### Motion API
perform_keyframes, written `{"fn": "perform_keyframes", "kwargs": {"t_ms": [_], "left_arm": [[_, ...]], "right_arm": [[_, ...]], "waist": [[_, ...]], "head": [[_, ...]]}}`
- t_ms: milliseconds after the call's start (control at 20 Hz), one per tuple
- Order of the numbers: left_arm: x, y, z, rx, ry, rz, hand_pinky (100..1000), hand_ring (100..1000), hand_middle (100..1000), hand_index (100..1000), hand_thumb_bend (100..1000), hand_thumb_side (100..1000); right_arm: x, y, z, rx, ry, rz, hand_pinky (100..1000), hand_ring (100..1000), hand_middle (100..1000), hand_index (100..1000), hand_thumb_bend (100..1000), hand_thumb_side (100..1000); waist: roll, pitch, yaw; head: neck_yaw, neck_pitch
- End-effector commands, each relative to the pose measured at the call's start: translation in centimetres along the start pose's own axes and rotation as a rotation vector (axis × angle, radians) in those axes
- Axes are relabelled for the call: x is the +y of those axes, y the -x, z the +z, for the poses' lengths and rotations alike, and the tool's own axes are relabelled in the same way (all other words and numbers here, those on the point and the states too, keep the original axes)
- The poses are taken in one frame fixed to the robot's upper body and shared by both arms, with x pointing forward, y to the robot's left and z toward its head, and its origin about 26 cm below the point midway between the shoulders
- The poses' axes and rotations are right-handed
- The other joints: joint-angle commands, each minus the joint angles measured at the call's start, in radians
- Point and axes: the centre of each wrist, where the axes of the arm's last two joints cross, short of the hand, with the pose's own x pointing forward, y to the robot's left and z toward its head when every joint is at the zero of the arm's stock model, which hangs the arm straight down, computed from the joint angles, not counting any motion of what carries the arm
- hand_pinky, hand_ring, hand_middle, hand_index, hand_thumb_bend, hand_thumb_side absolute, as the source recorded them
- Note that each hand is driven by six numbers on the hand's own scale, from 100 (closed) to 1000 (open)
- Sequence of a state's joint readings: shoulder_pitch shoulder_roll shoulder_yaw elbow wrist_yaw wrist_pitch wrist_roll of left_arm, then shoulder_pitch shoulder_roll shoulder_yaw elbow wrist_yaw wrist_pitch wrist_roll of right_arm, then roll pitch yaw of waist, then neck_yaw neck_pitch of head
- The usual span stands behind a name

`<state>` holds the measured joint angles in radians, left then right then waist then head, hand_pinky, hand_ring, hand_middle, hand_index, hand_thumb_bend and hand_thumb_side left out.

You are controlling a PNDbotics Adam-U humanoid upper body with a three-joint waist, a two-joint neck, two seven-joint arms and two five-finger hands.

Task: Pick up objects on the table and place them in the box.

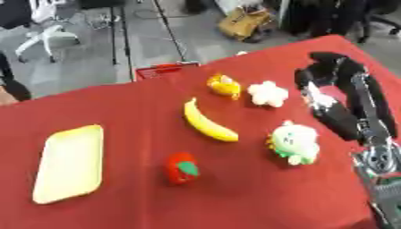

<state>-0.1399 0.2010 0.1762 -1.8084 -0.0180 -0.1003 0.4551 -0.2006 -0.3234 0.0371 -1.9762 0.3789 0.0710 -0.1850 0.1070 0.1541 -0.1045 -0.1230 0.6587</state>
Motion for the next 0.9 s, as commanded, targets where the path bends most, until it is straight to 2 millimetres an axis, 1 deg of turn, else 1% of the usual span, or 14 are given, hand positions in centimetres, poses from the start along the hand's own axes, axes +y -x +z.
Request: {"fn": "perform_keyframes", "kwargs": {"t_ms": [50,100,450,550,650,900], "left_arm": [[0.36,-0.79,-0.53,-0.036,0.002,-0.007,616,709,715,783,630,1000],[0.35,-0.81,-0.55,-0.037,0.003,-0.006,615,709,715,783,628,1000],[0.37,-0.84,-0.56,-0.039,0.004,-0.005,615,711,719,783,627,1000],[0.38,-0.85,-0.54,-0.040,0.003,-0.005,614,711,720,783,627,1000],[0.34,-0.85,-0.53,-0.039,0.006,-0.004,614,711,721,783,628,1000],[0.37,-0.83,-0.53,-0.039,0.005,-0.005,613,712,721,783,628,1000]], "right_arm": [[-0.82,-0.30,-0.24,-0.020,-0.001,0.042,619,633,622,803,448,624],[-0.91,-0.22,-0.13,-0.016,0.000,0.047,619,633,622,803,472,612],[-1.18,0.08,0.29,-0.001,0.013,0.056,620,632,622,804,462,612],[-1.15,0.11,0.34,0.000,0.013,0.054,619,632,621,804,462,610],[-1.13,0.16,0.39,0.003,0.015,0.053,619,632,621,804,462,610],[-1.10,0.31,0.49,0.008,0.011,0.057,620,633,622,803,475,608]], "waist": [[-0.012,-0.025,-0.001],[-0.012,-0.025,-0.001],[-0.013,-0.025,-0.002],[-0.013,-0.026,-0.002],[-0.013,-0.026,-0.002],[-0.013,-0.025,-0.001]], "head": [[0.004,-0.009],[0.004,-0.009],[0.014,-0.013],[0.018,-0.018],[0.017,-0.024],[0.018,-0.025]]}}
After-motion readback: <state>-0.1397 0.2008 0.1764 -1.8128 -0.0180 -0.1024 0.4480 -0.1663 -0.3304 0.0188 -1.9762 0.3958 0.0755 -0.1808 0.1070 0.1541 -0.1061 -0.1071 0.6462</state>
